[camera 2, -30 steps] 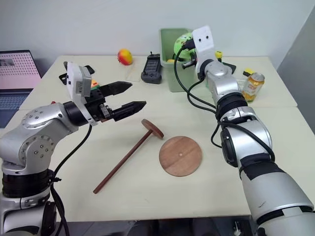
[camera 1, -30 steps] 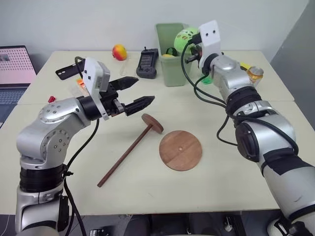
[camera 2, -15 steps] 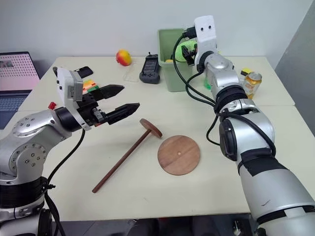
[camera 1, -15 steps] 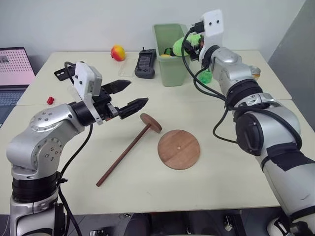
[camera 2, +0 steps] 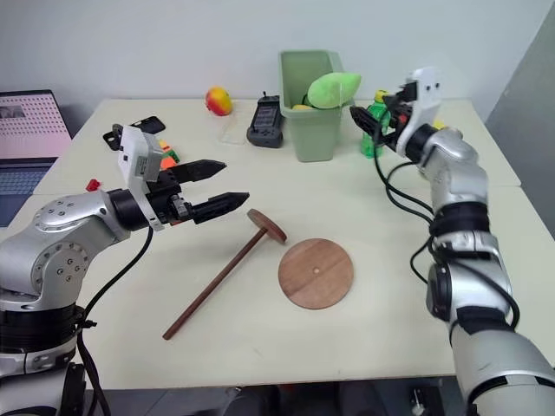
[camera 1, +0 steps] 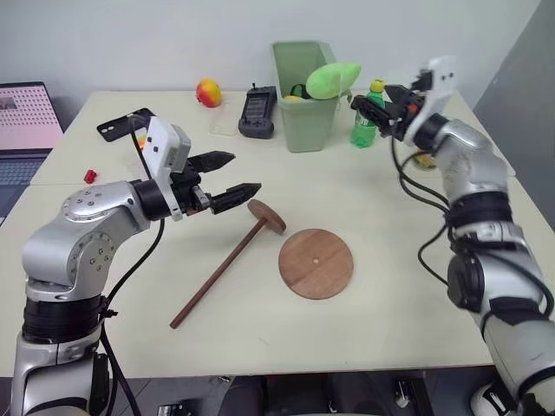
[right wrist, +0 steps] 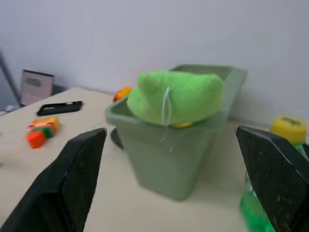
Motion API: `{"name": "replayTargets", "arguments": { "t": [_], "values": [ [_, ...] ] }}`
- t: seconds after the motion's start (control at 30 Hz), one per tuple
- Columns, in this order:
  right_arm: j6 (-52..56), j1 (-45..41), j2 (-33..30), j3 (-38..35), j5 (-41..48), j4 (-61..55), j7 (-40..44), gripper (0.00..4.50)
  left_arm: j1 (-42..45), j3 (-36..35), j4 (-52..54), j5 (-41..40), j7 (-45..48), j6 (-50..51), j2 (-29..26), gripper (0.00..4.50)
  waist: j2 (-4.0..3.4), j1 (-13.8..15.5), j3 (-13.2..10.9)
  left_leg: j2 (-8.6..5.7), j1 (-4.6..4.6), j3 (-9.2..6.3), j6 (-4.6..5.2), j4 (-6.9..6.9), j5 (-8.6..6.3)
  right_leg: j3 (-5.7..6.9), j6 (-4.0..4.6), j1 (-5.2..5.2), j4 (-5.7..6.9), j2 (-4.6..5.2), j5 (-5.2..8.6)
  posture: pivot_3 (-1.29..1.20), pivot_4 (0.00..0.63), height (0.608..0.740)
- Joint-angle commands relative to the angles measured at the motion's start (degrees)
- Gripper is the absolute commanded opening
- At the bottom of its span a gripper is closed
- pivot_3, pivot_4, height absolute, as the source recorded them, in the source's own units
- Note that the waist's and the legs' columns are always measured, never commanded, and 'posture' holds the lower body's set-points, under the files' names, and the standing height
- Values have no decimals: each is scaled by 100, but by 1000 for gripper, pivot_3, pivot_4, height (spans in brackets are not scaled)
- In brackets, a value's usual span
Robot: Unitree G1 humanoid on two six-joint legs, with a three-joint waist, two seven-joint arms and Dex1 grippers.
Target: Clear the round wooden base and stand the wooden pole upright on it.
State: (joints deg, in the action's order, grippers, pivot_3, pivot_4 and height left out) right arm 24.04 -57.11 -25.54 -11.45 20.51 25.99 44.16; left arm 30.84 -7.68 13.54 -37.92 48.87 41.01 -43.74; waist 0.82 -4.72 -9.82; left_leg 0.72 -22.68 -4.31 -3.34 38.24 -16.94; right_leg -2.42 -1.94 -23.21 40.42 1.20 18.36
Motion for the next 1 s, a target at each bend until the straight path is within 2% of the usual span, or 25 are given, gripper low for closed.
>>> {"name": "replayTargets", "arguments": {
  "t": [0.03,0.1,0.2,0.3,0.4,0.5,0.57,0.73,1.0],
  "values": [
    [1367,952,-454,102,871,-2494,318,4463,101,242,-58,124,558,-76,-329,4500,0,-13,0,0,-6,-4,0,5,0,3,0,-2,2,-1,0,0,150,740],
    [1902,1850,-795,253,1442,-3852,625,4463,156,615,-214,512,878,-286,-586,4500,-1,-11,0,1,-6,-3,2,10,-1,0,0,-5,3,-4,0,0,150,740],
    [2322,2677,-1008,276,1978,-5052,601,4463,395,1018,-527,861,1242,-339,-851,4500,-2,5,0,-3,-6,-10,6,15,-2,2,0,-4,-12,-9,0,0,150,740],
    [1804,3714,-1397,536,1658,-5804,960,4463,607,1361,-703,1108,1433,-61,-1055,4500,-2,44,-3,-13,-9,-14,29,54,-15,3,-1,-4,19,-17,1,0,150,740],
    [1299,4522,-1616,641,1432,-6106,1176,4463,878,1691,-709,1165,1381,721,-1112,4500,4,138,-2,-31,-7,-16,31,64,-16,5,-4,7,20,-29,3,0,150,740],
    [985,4944,-1579,690,1366,-6382,1083,4463,1171,1747,-752,897,1381,1619,-1007,4500,7,165,-5,-27,-8,-13,32,77,-15,-1,-4,5,36,-28,3,0,150,740],
    [852,5220,-1563,710,1345,-6592,1017,4463,1325,2136,-737,1088,1477,2043,-1205,4500,11,186,-4,-27,-9,-18,33,79,-15,7,-4,6,38,-29,3,0,150,740],
    [781,5566,-1515,744,1394,-6876,755,4463,1391,2346,-906,1189,1679,1951,-1179,4500,11,181,-4,-22,-6,-23,32,75,-14,8,-4,5,38,-42,4,0,150,740],
    [943,5609,-1521,747,1624,-7141,396,4463,1415,2779,-1115,1474,1891,1834,-1078,4500,11,204,-4,-19,-6,-24,31,75,-13,7,-4,5,39,-42,4,0,150,740]
  ]
}}
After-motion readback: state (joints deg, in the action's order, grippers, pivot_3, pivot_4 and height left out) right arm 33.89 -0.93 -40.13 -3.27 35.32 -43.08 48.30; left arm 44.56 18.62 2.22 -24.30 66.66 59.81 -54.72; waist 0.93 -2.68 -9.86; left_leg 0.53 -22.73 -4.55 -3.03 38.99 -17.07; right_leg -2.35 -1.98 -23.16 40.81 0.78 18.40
